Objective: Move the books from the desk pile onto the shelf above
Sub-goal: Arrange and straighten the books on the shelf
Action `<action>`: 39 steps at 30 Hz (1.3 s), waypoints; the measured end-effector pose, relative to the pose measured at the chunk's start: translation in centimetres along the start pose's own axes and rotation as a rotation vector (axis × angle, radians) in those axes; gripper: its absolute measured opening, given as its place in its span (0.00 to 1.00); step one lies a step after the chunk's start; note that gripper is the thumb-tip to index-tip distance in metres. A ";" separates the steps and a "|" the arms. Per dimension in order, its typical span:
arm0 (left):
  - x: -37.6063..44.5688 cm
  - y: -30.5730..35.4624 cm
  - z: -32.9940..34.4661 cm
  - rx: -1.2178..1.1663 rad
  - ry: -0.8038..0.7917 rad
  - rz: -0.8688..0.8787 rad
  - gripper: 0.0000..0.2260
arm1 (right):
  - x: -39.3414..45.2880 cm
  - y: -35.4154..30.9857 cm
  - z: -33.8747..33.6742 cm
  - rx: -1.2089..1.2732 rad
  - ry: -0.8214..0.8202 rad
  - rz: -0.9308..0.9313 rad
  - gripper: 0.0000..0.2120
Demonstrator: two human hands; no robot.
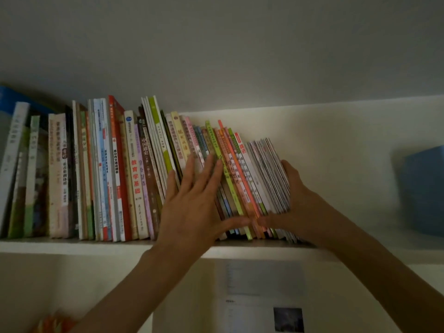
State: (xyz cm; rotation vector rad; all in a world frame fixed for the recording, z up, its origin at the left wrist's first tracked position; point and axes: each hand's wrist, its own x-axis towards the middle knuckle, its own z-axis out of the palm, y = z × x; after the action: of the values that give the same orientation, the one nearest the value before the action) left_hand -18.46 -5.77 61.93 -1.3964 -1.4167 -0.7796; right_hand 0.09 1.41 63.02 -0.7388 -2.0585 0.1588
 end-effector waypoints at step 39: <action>-3.7 -5.4 -1.5 0.049 -0.114 0.040 0.41 | 0.6 -6.4 7.5 -0.581 0.160 -0.487 0.29</action>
State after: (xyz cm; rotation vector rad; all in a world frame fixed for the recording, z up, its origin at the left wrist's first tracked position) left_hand -23.88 -9.20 59.97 -1.4464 -1.4802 -0.6441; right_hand -8.96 -2.18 61.60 -0.5361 -2.0741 -0.7742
